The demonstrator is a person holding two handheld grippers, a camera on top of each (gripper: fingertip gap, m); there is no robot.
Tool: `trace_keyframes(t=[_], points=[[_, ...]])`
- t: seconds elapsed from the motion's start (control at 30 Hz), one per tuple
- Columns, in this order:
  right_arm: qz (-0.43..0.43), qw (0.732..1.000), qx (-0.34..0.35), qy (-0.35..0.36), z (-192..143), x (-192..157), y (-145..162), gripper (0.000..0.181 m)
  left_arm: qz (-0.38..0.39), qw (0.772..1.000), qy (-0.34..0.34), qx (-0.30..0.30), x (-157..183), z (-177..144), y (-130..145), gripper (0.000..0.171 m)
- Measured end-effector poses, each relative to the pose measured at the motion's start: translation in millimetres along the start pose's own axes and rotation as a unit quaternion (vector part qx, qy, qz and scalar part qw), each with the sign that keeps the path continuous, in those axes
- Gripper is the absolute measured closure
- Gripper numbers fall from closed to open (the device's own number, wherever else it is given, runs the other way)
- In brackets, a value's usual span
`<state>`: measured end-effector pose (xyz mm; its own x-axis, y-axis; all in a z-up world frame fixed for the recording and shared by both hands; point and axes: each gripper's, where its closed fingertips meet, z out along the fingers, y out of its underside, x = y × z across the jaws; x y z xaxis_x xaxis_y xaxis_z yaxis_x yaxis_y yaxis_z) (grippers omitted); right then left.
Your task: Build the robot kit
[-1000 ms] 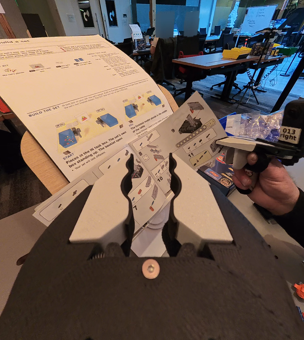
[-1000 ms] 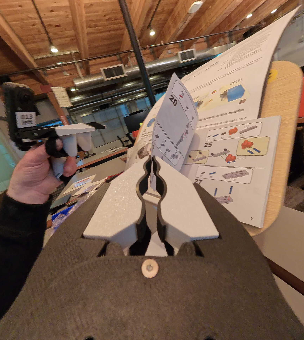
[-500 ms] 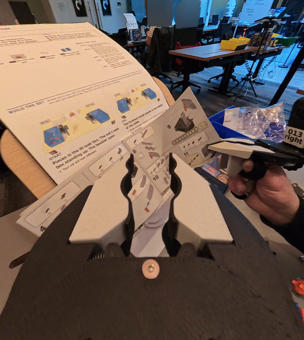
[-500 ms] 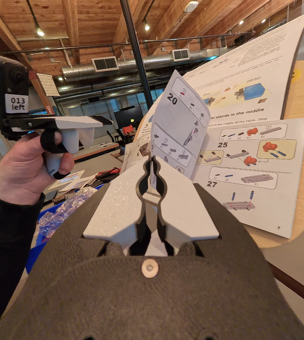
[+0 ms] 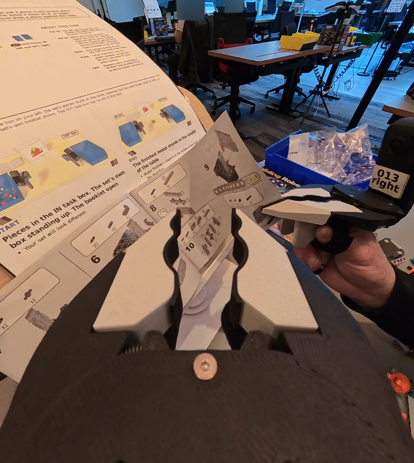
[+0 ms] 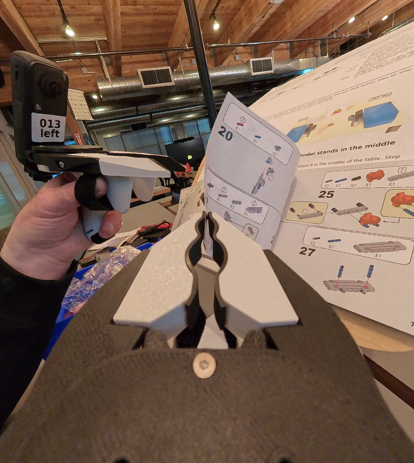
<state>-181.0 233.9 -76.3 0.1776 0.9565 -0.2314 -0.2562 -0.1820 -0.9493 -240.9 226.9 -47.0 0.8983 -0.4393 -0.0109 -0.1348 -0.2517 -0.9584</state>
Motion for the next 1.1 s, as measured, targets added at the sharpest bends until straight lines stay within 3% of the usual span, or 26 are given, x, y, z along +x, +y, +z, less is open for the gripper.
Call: trace_keyframes(t=[0.5, 1.1], points=[[-0.009, 1.0, -0.004, 0.019, 8, -3, 13, 0.181, -0.022, 0.999, -0.021, 0.027, -22, -20, -6, 0.132], [-0.009, 1.0, -0.006, 0.022, 10, 0, 20, 0.181, -0.026, 0.999, -0.012, 0.013, -26, -8, 3, 0.133]])
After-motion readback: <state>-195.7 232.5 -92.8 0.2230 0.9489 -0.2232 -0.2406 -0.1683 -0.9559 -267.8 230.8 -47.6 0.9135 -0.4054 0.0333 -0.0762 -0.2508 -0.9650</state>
